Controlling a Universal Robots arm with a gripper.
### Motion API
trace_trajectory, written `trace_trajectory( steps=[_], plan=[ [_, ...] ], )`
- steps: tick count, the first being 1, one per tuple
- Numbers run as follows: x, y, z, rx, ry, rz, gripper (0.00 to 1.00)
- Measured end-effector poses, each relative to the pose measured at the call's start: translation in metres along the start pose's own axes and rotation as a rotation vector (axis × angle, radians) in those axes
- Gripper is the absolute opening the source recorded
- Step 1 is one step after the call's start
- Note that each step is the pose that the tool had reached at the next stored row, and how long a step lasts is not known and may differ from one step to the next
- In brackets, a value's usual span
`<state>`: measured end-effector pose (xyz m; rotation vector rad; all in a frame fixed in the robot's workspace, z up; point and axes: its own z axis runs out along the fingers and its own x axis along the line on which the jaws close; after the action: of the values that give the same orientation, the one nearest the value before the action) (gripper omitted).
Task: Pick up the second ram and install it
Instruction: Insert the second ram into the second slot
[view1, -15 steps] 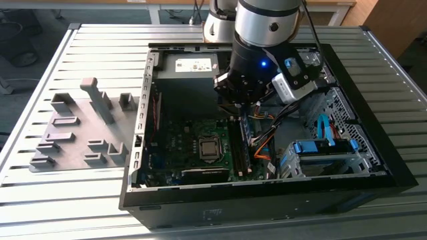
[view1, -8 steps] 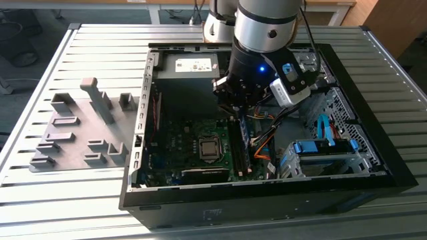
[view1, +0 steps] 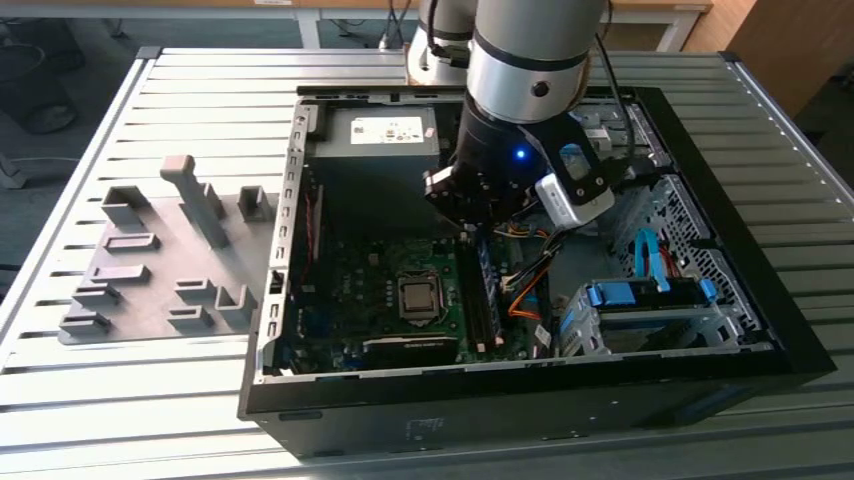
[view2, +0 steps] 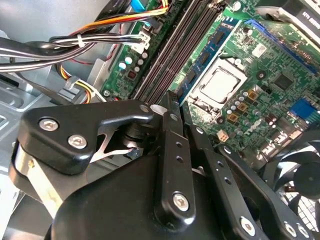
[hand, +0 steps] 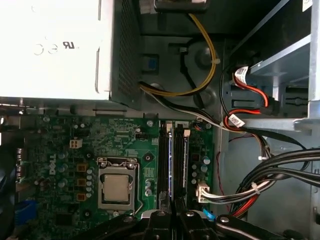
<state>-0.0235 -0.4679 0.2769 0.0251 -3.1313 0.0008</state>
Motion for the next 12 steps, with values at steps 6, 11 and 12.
trace_trajectory(
  steps=[6,11,12],
  plan=[
    [-0.0002,-0.0001,0.0091,-0.0003,-0.0001,0.000,0.14],
    [-0.0002,-0.0001,0.0127,-0.0003,0.0105,0.007,0.14],
    [-0.0002,-0.0001,0.0140,-0.0004,0.0111,0.013,0.14]
  ],
)
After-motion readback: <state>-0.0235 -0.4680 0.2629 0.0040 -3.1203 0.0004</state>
